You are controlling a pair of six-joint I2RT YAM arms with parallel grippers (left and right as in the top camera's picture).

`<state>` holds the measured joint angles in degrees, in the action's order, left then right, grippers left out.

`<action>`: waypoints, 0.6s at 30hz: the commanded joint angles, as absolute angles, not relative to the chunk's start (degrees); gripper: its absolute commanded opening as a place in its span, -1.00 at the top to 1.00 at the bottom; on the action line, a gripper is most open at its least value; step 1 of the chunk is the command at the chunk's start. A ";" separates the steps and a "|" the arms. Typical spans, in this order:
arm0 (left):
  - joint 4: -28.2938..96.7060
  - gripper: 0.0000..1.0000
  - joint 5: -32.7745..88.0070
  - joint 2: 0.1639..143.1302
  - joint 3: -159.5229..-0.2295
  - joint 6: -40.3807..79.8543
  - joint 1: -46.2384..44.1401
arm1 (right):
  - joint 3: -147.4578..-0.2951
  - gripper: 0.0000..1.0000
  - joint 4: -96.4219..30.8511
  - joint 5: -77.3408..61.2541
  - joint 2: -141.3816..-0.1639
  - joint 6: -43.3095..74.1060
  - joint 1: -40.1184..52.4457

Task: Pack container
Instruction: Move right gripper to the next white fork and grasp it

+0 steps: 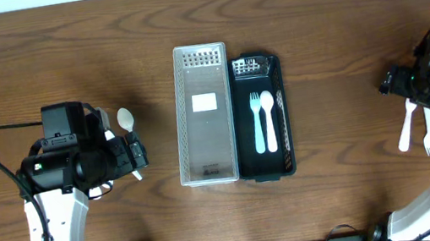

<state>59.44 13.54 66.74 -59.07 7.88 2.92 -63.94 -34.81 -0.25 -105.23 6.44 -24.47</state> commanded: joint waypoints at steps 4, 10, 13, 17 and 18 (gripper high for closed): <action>59.61 -0.89 13.28 66.28 -59.86 7.60 3.16 | -63.57 -0.94 -34.44 -0.47 -109.58 5.08 -25.12; 59.57 -0.89 13.28 66.32 -59.86 7.60 3.16 | -63.57 -0.91 -34.52 -0.47 -110.65 5.15 -25.12; 59.57 -0.89 13.28 66.32 -59.86 7.60 3.16 | -63.57 -0.61 -34.74 -0.47 -110.65 5.50 -25.12; 59.57 -0.89 13.28 66.32 -59.86 7.60 3.16 | -63.57 -0.10 -35.11 -0.49 -110.65 5.74 -25.12; 59.57 -0.89 13.28 66.32 -59.86 7.60 3.16 | -63.57 0.00 -35.16 -0.49 -110.65 5.74 -25.12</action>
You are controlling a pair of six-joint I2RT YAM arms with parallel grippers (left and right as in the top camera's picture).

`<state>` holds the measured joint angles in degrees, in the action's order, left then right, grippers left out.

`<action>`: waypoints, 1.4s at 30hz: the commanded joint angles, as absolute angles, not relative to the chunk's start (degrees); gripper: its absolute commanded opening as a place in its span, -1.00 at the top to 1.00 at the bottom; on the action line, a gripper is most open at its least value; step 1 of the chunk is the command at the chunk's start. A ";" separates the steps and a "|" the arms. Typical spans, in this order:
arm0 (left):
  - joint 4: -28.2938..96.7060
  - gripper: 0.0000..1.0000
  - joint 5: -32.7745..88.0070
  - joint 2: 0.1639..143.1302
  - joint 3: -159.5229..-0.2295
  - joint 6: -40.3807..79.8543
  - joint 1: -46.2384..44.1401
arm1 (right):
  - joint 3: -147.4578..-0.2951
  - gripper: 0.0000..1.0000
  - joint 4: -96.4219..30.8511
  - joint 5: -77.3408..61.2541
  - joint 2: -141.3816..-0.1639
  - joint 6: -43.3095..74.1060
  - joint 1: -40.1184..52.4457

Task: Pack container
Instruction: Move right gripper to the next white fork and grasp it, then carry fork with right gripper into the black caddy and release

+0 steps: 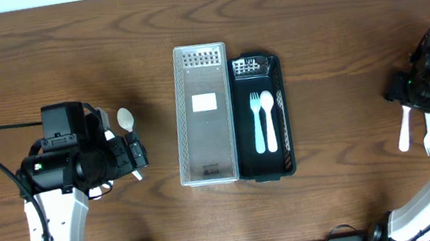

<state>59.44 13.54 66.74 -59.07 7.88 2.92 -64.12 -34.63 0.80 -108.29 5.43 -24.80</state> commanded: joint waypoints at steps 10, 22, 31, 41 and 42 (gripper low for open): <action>59.55 -0.89 13.28 66.32 -59.86 7.60 3.16 | -63.57 0.36 -35.48 -0.54 -110.65 5.76 -25.12; 59.57 -0.89 13.28 66.32 -59.86 7.60 3.16 | -63.59 0.65 -35.31 -2.20 -110.65 6.85 -25.10; 59.57 -0.89 13.28 66.32 -59.86 7.62 3.16 | -65.04 0.97 -38.02 -3.29 -106.87 9.65 -24.03; 59.53 -0.90 13.28 66.32 -59.86 7.62 3.16 | -73.17 0.97 -45.63 -4.10 -88.92 12.69 -8.95; 59.53 -0.89 13.28 66.32 -59.86 7.62 3.16 | -74.04 0.98 -46.30 -4.10 -87.64 13.85 -6.15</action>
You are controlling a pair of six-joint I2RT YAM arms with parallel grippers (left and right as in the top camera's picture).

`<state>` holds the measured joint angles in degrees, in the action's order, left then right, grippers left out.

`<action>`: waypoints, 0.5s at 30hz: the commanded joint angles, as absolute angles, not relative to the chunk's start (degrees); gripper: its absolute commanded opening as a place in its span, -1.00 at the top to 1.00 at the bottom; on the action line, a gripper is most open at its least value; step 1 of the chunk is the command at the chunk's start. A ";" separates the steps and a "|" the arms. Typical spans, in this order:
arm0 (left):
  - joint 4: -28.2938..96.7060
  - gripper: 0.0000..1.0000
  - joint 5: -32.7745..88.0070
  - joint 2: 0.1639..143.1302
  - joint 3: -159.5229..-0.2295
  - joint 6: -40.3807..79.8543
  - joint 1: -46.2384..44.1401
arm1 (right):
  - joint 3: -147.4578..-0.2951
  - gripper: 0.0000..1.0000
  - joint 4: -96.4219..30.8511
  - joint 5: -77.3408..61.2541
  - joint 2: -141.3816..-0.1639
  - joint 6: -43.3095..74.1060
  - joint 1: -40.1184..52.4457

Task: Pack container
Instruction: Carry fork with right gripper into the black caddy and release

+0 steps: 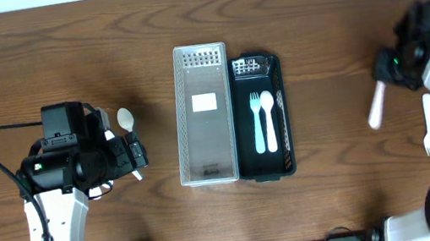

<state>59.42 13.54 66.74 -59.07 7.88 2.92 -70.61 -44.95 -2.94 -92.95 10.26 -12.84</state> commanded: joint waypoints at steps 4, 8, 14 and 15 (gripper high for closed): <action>59.53 -0.89 13.28 66.32 -59.86 7.62 3.16 | -75.85 0.98 -46.92 -4.10 -85.60 18.98 5.17; 59.55 -0.89 13.28 66.32 -59.86 7.62 3.16 | -75.85 0.97 -45.50 -2.70 -87.20 24.34 15.73; 59.53 -0.89 13.28 66.32 -59.86 7.62 3.16 | -75.85 0.97 -41.74 -1.32 -95.33 29.65 25.65; 59.53 -0.89 13.28 66.32 -59.86 7.60 3.16 | -75.85 0.97 -41.19 -1.32 -96.99 30.30 26.50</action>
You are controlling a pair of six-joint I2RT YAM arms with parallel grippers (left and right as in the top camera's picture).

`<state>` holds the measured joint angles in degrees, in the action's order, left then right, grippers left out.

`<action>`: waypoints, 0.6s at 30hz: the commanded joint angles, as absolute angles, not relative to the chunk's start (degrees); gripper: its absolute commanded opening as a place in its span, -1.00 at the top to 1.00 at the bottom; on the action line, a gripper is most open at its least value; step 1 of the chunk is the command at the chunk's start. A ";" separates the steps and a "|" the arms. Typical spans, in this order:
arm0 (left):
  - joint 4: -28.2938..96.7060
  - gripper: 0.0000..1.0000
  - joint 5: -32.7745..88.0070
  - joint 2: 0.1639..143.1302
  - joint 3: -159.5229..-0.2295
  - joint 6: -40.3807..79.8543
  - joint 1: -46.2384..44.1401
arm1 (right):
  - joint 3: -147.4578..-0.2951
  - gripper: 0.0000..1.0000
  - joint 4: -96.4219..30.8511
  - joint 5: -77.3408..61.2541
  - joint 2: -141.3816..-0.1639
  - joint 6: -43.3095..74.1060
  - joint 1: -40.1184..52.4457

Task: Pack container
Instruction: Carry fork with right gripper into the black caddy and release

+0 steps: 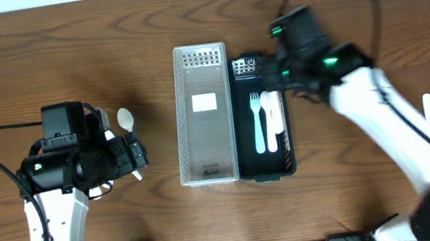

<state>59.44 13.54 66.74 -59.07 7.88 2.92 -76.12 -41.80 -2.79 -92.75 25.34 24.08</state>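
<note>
A black slotted container (245, 133) sits at the table's middle with a white fork (256, 123) and a white spoon (268, 123) lying in it. My right gripper (277, 87) hangs over its right side, shut on a white utensil (277, 115) that points down along the tray beside the spoon. A clear mesh container (209, 151) with a white label stands against the black one's left side. At the left, my left gripper (136, 154) rests at a white spoon (125, 118) on the table; its jaws are too hidden to judge.
Another white fork (428, 106) lies on the wood at the far right, partly under the right arm. The left arm's black cable loops over the left part of the table.
My right gripper has moved left from the table's right side to above the black container, carrying the white utensil with it. The left arm has not moved.
My right gripper was at two white utensils on the far right of the table, then lower over them. Later it held one of them clear of the wood, leaving the fork behind. Now that utensil hangs over the black container. The left arm stayed still throughout.
</note>
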 commanded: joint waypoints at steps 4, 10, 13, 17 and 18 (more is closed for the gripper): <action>59.55 -0.89 13.28 66.32 -59.86 7.60 3.16 | -75.85 0.85 -39.53 -1.34 -102.48 30.83 27.75; 59.53 -0.89 13.28 66.32 -59.86 7.60 3.16 | -76.05 0.21 -38.94 -0.08 -103.55 29.21 27.57; 59.55 -0.89 13.28 66.32 -59.86 7.60 3.16 | -77.78 -0.01 -40.12 0.25 -101.21 26.44 26.48; 59.55 -0.89 13.28 66.32 -59.86 7.60 3.16 | -82.39 -0.40 -45.15 0.86 -95.13 26.30 20.84; 59.55 -0.89 13.28 66.32 -59.86 7.60 3.16 | -83.29 -0.42 -46.57 0.91 -93.41 26.30 18.87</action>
